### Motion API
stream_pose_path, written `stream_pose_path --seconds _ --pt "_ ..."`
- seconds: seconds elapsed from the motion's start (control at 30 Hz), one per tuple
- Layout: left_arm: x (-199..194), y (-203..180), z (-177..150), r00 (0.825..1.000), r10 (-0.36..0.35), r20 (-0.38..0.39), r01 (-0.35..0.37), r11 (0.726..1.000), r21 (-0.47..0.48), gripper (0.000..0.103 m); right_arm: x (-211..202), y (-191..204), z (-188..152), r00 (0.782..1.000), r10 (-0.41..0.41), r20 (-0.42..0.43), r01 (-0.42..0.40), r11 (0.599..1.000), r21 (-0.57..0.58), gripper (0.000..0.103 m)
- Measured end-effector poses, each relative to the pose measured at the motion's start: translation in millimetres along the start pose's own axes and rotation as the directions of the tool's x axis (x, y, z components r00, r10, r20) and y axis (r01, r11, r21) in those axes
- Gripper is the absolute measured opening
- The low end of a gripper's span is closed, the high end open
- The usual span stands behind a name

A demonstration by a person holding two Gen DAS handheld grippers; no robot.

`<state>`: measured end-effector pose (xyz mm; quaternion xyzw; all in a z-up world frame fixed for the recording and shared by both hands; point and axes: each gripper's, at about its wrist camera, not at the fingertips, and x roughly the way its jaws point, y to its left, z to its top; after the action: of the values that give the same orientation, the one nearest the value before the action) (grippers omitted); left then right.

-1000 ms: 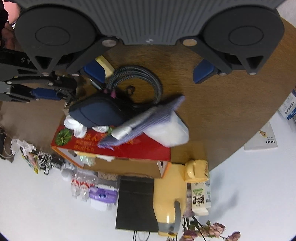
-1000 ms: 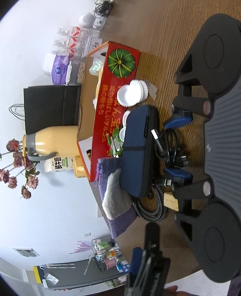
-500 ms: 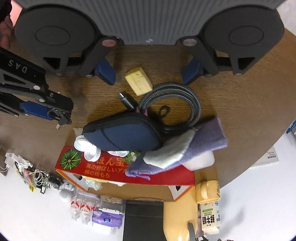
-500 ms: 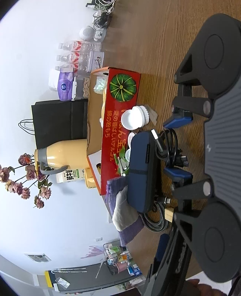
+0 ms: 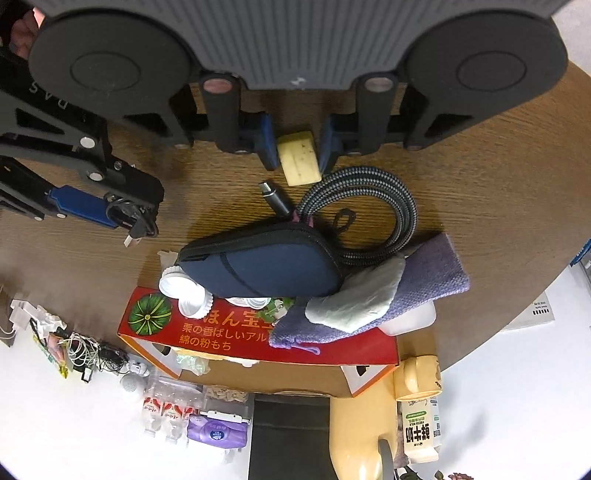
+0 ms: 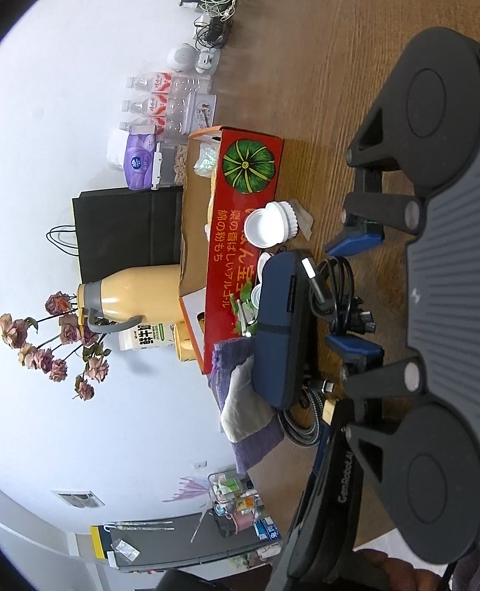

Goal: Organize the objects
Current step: 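Place the soap bar and cable into the box and open both tools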

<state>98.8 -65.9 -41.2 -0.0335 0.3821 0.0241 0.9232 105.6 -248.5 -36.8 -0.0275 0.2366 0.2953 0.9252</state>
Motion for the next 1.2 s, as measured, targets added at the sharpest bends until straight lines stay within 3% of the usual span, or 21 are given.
stream_pose_path --seconds 0.23,0.57,1.0,1.2 --pt "-10.4 7.4 -4.7 0.999 -0.039 0.032 0.039 0.999 -0.002 0.025 -0.5 4.0 0.6 1.0 -0.004 -0.004 0.004 1.0 -0.006 0.045" --pt "-40.9 17.4 9.7 0.978 -0.107 0.176 0.1 0.994 0.05 0.025 -4.7 11.1 18.3 0.999 -0.023 0.032 0.024 0.999 -0.033 0.045" --pt "-56.9 35.4 97.2 0.92 -0.2 0.336 0.187 0.98 0.071 0.025 15.9 5.0 85.4 0.984 -0.103 0.143 0.115 0.99 -0.08 0.045" --pt "-42.3 41.3 143.6 0.908 -0.203 0.366 0.175 0.979 0.11 0.025 43.1 2.7 116.9 0.982 -0.11 0.153 0.127 0.987 -0.102 0.045"
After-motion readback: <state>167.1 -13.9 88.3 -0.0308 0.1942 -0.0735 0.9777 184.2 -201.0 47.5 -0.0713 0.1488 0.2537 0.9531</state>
